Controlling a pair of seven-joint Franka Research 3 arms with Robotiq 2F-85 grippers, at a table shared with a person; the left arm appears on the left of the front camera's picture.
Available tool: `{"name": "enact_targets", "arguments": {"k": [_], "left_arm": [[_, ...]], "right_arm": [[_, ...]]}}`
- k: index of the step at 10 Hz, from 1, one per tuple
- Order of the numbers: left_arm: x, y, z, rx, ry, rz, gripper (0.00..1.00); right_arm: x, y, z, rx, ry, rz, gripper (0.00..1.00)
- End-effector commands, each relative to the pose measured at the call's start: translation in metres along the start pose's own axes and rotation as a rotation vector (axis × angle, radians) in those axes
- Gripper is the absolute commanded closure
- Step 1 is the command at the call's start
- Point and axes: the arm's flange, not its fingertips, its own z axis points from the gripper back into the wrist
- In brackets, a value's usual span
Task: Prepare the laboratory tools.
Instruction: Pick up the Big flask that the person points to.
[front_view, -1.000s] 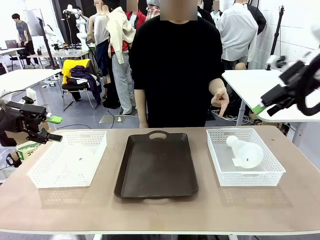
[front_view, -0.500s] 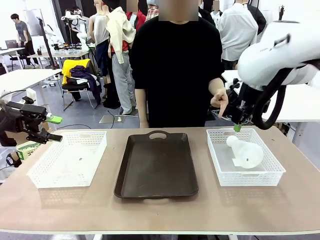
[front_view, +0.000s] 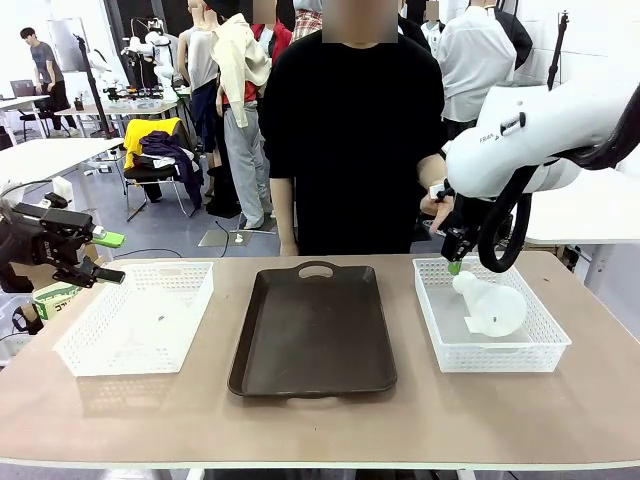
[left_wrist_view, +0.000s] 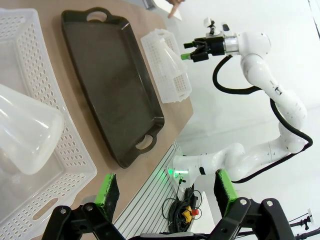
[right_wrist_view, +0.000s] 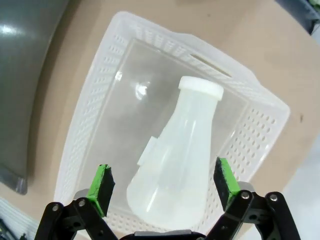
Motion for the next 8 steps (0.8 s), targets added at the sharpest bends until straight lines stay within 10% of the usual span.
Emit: {"name": "enact_targets", "arguments": {"k": [1, 8], "left_arm": [[0.0, -0.001, 0.001, -0.004, -0.006, -0.004, 0.0], [0.0, -0.001, 0.001, -0.004, -0.006, -0.004, 0.0]], "right_arm": [[0.011, -0.006, -0.014, -0.042, 0.015, -0.045, 0.0], [0.027, -0.028, -0.069, -0.044, 0.078, -0.071, 0.0]]}}
